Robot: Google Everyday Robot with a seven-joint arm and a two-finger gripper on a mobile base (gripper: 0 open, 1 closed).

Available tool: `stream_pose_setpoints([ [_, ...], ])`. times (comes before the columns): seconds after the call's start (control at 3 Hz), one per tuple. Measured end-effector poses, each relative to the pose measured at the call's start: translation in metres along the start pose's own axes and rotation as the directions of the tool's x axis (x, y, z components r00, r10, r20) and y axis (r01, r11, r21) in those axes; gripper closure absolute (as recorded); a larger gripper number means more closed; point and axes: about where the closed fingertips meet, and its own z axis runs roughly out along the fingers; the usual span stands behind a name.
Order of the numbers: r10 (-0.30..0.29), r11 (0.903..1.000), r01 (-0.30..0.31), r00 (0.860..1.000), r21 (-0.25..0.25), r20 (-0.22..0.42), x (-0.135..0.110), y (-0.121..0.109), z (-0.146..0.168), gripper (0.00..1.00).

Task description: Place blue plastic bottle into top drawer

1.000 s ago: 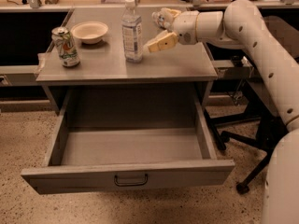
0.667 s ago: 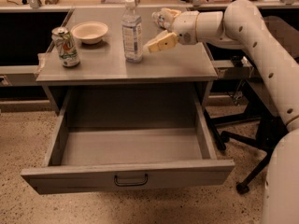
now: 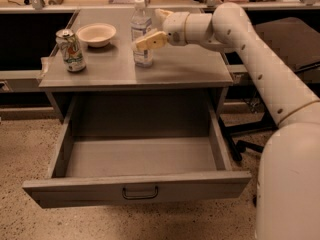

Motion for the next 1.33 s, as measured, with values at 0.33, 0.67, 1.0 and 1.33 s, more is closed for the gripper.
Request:
stream_pose_setpoints([
  [0.33,0.064,0.9979,-0.064,0.998,-0.004,0.028,0.0024,0.0058,0.0298,0.0],
  [0.67,0.072,0.9974,-0.072,0.997,-0.004,0.032,0.0024,0.0062,0.0339,0.22],
  [1.0,0.072,0.9974,-0.072,0.997,-0.004,0.032,0.0024,0.0062,0.0339,0.45],
  [1.33,0.072,0.9974,-0.072,0.997,-0.004,0.032,0.0024,0.0062,0.0339,0.69],
])
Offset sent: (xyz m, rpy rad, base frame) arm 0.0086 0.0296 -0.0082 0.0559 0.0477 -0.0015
